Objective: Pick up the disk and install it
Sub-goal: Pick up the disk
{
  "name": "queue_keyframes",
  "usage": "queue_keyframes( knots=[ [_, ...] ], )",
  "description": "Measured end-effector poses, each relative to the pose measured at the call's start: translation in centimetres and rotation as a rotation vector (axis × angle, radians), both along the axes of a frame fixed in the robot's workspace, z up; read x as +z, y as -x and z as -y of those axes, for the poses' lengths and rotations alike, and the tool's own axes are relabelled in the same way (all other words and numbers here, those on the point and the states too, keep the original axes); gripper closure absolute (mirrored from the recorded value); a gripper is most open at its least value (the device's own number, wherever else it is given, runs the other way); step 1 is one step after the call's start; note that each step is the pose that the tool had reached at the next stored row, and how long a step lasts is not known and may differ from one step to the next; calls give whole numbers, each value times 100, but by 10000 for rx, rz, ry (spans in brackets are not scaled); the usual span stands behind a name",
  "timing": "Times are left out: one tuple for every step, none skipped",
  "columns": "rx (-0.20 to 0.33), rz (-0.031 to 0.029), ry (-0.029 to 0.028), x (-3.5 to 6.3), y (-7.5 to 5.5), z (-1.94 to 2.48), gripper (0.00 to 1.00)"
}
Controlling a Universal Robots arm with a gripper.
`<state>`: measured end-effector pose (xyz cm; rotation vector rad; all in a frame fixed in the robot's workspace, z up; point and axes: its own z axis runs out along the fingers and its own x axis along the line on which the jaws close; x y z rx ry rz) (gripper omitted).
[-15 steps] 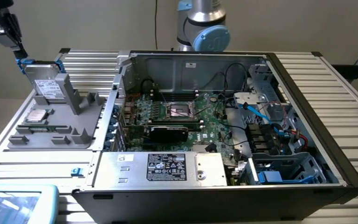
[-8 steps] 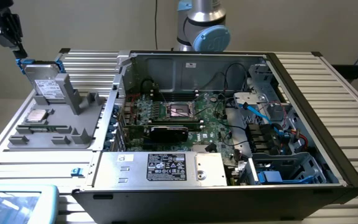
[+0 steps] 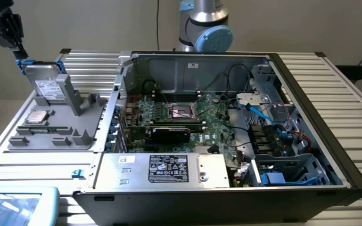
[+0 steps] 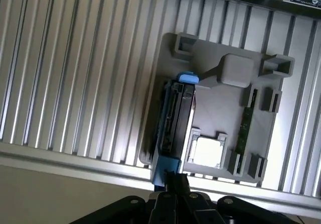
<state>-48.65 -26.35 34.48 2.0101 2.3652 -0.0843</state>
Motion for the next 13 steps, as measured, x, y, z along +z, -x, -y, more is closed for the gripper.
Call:
queue_keyframes(
  knots=[
    [-139, 2, 0, 0, 0, 0, 89],
    [-278, 7, 0, 0, 0, 0, 89],
    [-390, 24, -1, 0, 0, 0, 89],
    [-464, 57, -20, 0, -1, 0, 89],
    [-527, 97, -50, 0, -1, 0, 89],
    [-584, 141, -85, 0, -1, 0, 89],
    [-635, 191, -123, 0, -1, 0, 89],
    [-682, 253, -159, 0, 0, 0, 89],
    [-718, 328, -188, -1, 0, -1, 89],
    [-741, 370, -201, 0, 0, -1, 89],
    [-755, 380, -203, 0, -1, 0, 89],
    [-762, 385, -204, 0, -1, 0, 89],
    [-768, 388, -203, -1, -1, 0, 89]
  ],
)
